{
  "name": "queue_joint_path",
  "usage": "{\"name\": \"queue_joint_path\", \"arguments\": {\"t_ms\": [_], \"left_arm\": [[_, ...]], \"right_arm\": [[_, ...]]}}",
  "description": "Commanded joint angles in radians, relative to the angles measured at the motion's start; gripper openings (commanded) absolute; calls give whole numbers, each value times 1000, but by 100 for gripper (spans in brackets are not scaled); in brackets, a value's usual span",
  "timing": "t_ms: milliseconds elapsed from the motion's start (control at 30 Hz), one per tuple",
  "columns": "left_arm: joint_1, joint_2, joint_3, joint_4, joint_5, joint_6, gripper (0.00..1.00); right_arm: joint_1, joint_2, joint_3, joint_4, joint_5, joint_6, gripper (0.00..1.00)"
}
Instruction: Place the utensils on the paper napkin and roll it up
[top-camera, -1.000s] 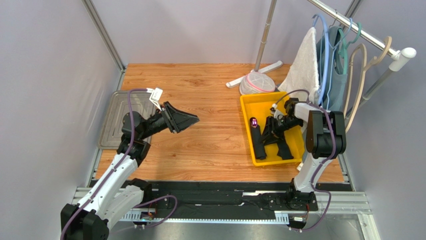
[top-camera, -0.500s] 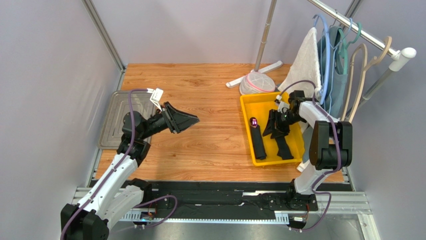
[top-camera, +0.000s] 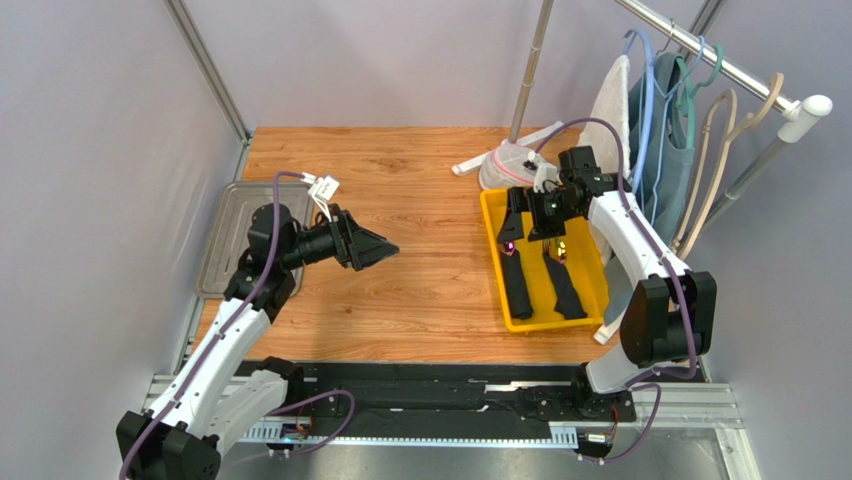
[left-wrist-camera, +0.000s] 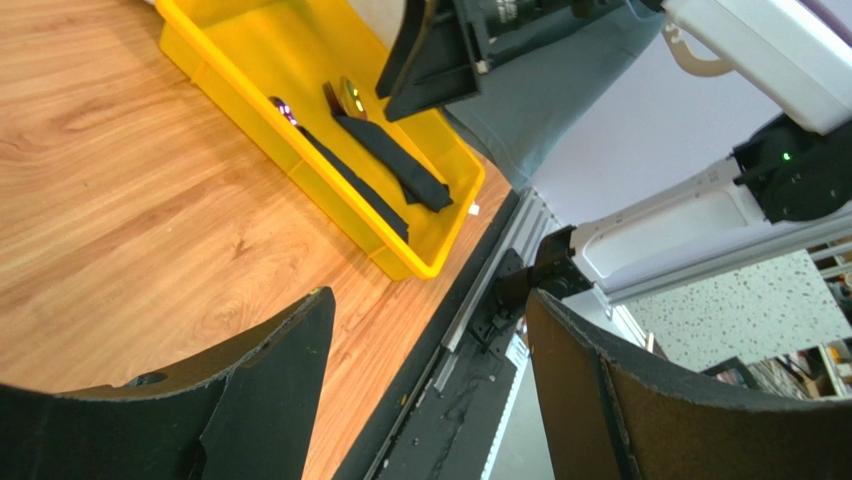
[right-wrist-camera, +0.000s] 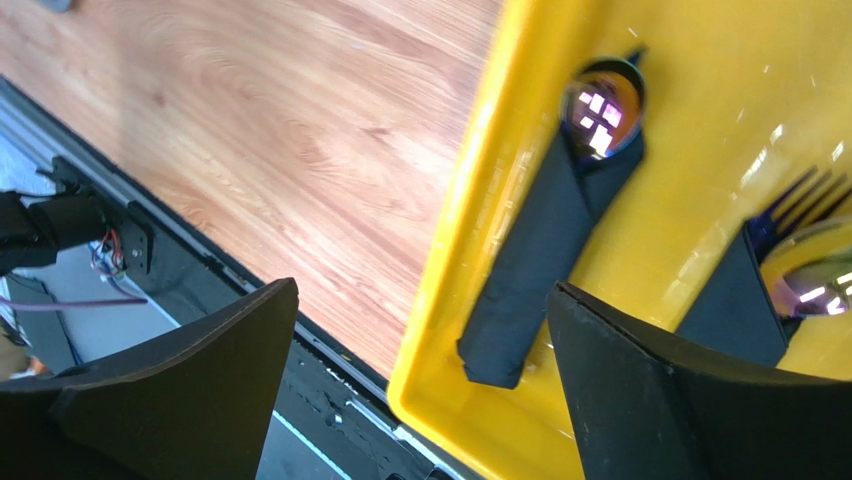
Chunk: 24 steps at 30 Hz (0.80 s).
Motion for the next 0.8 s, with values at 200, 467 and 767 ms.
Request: {"name": "queue_joint_path", "arguments": {"t_ms": [200, 467, 767], "left_arm": [[203, 212, 410, -760, 83, 486, 99], [234, 367, 650, -1099, -274, 694, 99], [234, 298, 600, -1057, -316, 735, 99]], "right_arm": [[107, -145, 189, -82, -5, -97, 100], [120, -265, 149, -81, -60, -110, 100], [140, -202, 307, -163, 20, -141, 100]]}}
